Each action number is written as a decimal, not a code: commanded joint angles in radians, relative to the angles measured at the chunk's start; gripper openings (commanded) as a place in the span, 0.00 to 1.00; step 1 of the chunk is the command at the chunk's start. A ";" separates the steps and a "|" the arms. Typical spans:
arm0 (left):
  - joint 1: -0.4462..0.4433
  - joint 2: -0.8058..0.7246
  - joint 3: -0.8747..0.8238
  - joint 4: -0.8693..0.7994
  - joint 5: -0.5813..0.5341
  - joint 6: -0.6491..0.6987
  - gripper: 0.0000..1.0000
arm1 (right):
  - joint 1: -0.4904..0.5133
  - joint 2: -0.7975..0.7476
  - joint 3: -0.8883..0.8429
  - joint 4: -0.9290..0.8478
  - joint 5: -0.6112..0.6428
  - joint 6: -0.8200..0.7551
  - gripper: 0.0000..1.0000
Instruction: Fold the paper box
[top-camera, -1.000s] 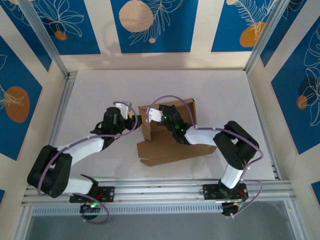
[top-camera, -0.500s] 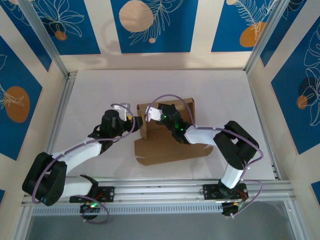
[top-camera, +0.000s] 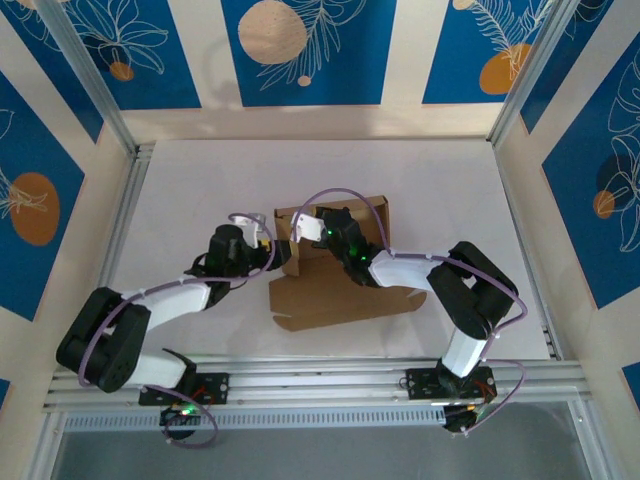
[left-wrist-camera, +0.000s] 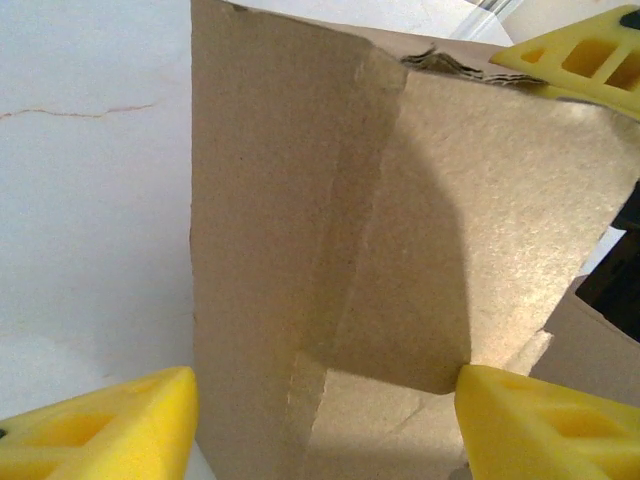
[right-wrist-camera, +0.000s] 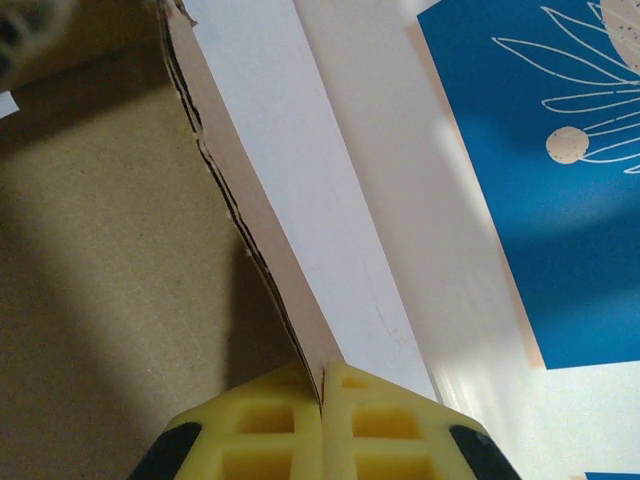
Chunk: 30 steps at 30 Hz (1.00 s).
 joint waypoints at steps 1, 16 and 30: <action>-0.011 0.055 0.039 0.025 0.009 0.020 0.68 | 0.014 -0.012 0.018 -0.012 -0.037 0.057 0.00; -0.028 0.121 0.177 -0.143 -0.144 0.173 0.48 | 0.039 -0.029 0.026 -0.073 -0.037 0.095 0.00; -0.056 0.165 0.179 -0.030 -0.366 0.383 0.32 | 0.053 -0.298 0.027 -0.344 -0.349 0.257 0.39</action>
